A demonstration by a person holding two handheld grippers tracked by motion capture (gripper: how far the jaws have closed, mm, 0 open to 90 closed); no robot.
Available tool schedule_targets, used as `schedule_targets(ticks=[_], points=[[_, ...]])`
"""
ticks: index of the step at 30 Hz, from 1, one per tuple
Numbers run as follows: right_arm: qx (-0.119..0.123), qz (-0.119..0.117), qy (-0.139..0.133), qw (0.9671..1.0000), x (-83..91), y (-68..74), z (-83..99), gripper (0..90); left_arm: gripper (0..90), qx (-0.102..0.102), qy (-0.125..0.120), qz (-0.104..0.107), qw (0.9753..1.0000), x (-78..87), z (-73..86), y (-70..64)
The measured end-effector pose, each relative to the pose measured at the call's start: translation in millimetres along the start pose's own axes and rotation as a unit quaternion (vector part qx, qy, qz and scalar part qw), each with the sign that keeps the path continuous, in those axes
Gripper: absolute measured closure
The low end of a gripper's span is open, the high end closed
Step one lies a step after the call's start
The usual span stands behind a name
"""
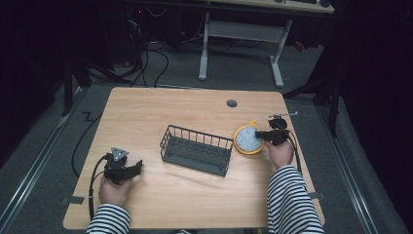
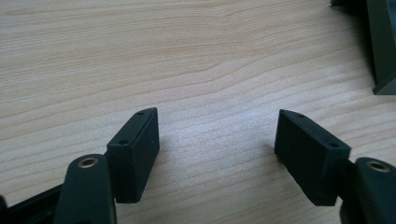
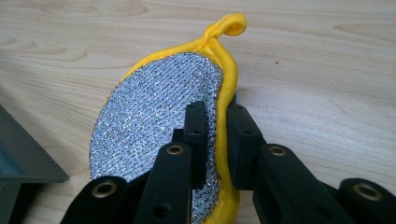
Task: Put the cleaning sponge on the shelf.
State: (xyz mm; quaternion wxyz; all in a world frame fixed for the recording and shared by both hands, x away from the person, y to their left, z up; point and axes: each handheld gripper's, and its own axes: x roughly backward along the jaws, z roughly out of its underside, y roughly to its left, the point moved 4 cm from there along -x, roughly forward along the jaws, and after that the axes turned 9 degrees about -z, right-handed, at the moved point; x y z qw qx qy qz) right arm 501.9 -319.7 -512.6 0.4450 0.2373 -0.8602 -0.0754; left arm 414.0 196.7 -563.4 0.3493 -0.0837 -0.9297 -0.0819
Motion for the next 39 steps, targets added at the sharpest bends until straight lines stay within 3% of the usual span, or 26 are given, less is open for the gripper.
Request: schedule_targets(ticks=[10, 15, 22, 39], points=[[0.010, -0.002, -0.017, 0.9998, 23.4, 3.0, -2.7, 79.9, 31.2, 0.000, 0.000, 0.000, 1.0000, 0.0, 0.0, 0.0], [0.033, -0.004, -0.020, 0.9992, 34.7, 11.0, -5.6, 79.8, 31.4, 0.001, 0.000, 0.001, 1.0000, 0.0, 0.0, 0.1], [0.078, -0.008, -0.032, 0.9964, 53.6, 35.8, -20.2, 79.7, 31.8, 0.001, -0.001, -0.001, 1.0000, 0.1, 0.1, 0.0], [0.131, -0.063, -0.056, 0.9878, 77.6, 92.2, -43.2, 79.6, 31.5, 0.001, -0.001, 0.001, 1.0000, 0.2, 0.2, -0.1]])
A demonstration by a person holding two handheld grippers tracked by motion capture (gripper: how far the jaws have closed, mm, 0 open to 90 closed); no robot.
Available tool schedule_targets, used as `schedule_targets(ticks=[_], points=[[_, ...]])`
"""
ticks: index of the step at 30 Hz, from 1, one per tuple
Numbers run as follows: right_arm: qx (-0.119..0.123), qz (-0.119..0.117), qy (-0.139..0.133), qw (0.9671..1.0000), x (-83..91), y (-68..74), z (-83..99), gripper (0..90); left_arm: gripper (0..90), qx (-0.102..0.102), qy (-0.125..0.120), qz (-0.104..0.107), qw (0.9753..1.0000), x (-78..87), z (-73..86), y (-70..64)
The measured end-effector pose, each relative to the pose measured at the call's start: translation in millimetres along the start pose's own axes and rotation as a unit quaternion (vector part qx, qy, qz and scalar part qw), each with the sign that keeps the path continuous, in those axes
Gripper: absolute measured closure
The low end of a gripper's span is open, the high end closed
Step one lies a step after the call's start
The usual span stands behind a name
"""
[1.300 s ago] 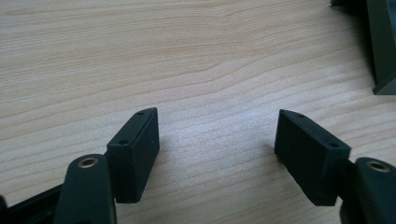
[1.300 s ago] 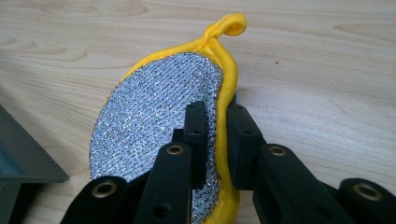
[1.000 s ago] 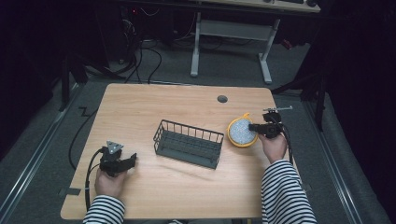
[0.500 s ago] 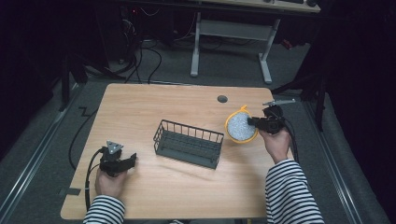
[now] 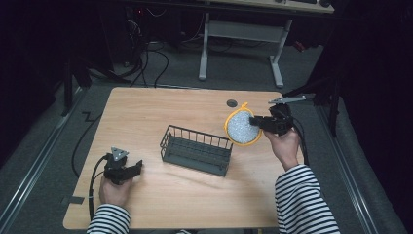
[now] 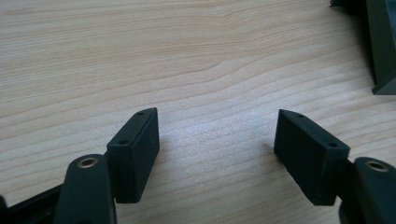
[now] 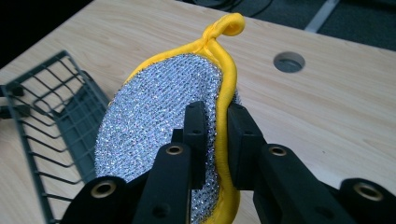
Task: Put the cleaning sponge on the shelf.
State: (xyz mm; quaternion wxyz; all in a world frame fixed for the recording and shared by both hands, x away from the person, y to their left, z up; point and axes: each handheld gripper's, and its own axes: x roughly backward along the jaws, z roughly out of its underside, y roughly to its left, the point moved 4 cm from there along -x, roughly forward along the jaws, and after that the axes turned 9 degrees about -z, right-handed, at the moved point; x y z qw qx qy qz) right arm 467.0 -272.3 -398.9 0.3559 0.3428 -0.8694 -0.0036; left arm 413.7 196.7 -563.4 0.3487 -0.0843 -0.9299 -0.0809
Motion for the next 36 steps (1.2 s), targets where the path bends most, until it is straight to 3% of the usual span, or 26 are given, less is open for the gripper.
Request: schedule_targets(ticks=[10, 18, 36], points=[[0.026, -0.029, -0.002, 0.9992, -7.2, 29.4, -10.4, 79.6, 30.8, -0.002, 0.000, 0.001, 1.0000, 0.0, 0.1, -0.3], [0.053, -0.035, 0.001, 0.9979, -17.2, 48.1, -15.5, 79.1, 30.5, -0.002, 0.000, 0.002, 1.0000, 0.1, 0.1, -0.4], [0.076, -0.041, 0.034, 0.9957, -64.9, 64.9, -7.5, 77.5, 30.0, -0.002, 0.000, 0.003, 1.0000, 0.0, 0.1, -0.6]])
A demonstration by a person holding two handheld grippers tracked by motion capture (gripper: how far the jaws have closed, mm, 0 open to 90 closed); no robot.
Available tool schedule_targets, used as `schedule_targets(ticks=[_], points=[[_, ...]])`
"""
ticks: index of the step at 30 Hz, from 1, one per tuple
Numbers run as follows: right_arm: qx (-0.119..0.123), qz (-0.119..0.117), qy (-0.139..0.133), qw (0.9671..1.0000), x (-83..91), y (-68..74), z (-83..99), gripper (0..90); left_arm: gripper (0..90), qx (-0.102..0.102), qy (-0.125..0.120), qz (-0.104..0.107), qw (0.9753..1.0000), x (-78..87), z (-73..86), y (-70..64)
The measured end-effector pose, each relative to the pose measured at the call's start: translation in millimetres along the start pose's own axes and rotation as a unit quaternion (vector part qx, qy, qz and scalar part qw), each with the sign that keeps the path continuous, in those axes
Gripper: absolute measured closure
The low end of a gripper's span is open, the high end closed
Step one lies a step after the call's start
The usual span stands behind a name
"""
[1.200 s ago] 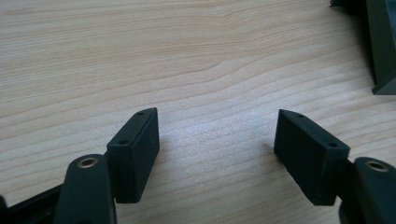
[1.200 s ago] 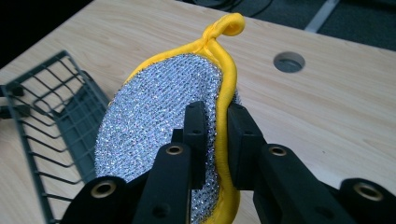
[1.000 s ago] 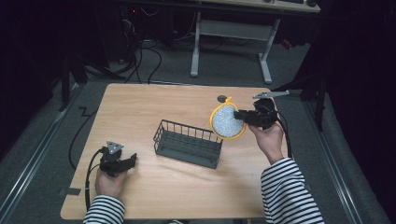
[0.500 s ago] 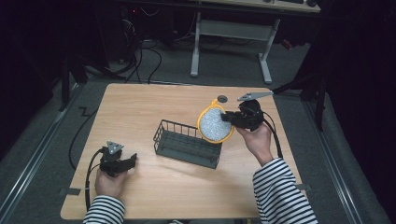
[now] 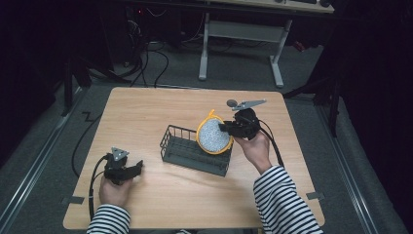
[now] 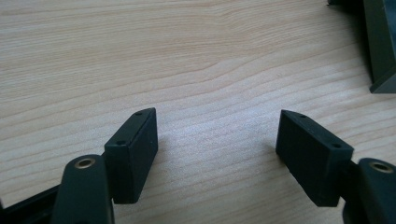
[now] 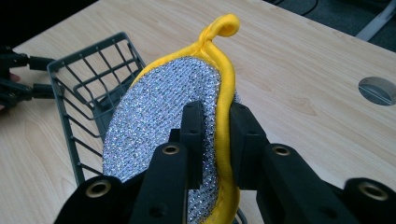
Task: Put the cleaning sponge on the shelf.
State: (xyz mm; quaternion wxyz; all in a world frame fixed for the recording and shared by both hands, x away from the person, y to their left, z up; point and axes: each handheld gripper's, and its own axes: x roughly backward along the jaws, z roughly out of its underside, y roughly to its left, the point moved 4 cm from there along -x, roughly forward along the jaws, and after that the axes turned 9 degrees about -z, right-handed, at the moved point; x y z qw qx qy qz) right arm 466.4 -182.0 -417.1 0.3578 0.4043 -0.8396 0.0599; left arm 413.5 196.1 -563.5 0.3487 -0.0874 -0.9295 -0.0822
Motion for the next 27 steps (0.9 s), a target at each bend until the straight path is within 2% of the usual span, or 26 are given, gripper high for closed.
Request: schedule_targets(ticks=[8, 11, 17, 23, 27], points=[[0.031, 0.002, 0.010, 0.9995, -9.8, 9.9, 2.0, 77.2, 30.0, 0.000, 0.000, 0.000, 1.0000, 0.0, 0.0, -0.1], [0.036, 0.003, 0.020, 0.9992, -13.0, 11.0, 4.2, 76.9, 30.0, 0.000, 0.000, 0.000, 1.0000, 0.0, 0.0, -0.1], [0.028, -0.007, 0.023, 0.9993, -17.8, 10.5, 12.8, 76.3, 30.1, -0.001, 0.000, 0.001, 1.0000, 0.0, 0.0, -0.3], [0.038, -0.012, 0.029, 0.9988, -18.9, 12.3, 15.8, 75.8, 30.2, -0.001, 0.000, 0.001, 1.0000, 0.1, 0.0, -0.4], [0.034, -0.013, 0.030, 0.9989, -20.2, 13.7, 17.9, 75.6, 30.2, -0.001, 0.000, 0.002, 1.0000, 0.1, 0.0, -0.5]])
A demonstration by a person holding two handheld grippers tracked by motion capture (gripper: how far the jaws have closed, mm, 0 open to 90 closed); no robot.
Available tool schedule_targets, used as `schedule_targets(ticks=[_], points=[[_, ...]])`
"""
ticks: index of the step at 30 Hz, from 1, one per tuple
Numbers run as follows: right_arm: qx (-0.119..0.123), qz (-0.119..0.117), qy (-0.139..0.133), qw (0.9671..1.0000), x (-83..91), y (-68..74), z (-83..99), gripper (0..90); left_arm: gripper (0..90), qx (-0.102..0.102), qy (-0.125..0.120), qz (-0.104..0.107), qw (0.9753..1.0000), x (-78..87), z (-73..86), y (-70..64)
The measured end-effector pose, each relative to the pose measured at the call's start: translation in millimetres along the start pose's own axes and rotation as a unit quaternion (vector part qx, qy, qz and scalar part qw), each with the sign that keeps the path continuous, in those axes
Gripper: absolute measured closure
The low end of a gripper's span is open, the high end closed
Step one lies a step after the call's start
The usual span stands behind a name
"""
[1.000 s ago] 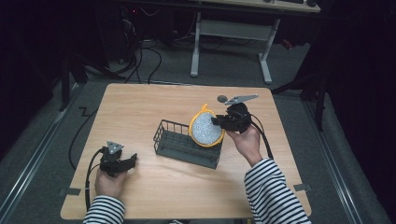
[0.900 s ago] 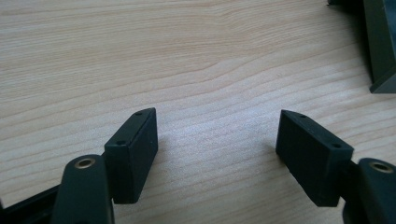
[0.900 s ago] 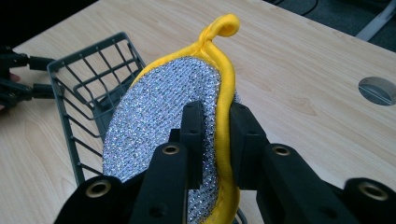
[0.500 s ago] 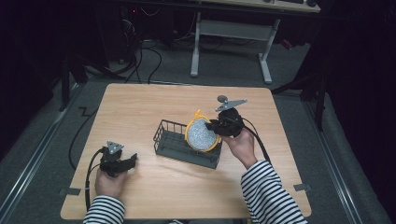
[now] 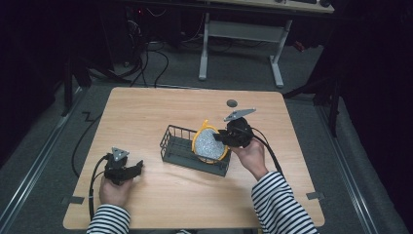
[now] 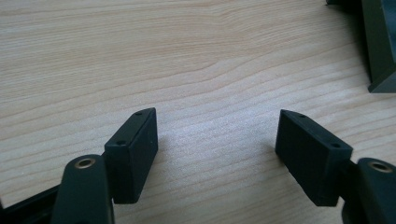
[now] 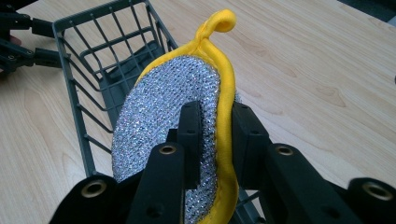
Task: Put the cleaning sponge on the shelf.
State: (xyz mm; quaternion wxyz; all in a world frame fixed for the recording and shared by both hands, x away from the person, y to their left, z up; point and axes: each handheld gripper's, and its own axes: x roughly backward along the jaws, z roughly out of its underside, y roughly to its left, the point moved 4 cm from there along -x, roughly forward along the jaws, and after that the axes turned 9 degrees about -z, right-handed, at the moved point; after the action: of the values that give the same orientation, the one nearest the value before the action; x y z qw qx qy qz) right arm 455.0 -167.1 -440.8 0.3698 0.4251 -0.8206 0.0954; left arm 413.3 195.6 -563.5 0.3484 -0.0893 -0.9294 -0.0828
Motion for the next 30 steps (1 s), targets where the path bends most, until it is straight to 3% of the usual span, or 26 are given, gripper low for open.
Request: schedule_targets(ticks=[14, 23, 30], points=[[-0.003, 0.000, 0.004, 1.0000, -2.7, 0.1, 2.5, 68.9, 30.3, 0.000, 0.000, 0.000, 1.0000, 0.0, 0.0, 0.0], [-0.023, 0.003, -0.024, 0.9994, 8.2, -4.0, 4.4, 51.0, 30.3, 0.001, 0.000, 0.000, 1.0000, 0.0, 0.0, 0.1], [-0.030, 0.009, -0.040, 0.9987, 19.2, -7.4, 3.9, 50.4, 30.4, 0.001, 0.000, 0.000, 1.0000, 0.0, 0.0, 0.1]])
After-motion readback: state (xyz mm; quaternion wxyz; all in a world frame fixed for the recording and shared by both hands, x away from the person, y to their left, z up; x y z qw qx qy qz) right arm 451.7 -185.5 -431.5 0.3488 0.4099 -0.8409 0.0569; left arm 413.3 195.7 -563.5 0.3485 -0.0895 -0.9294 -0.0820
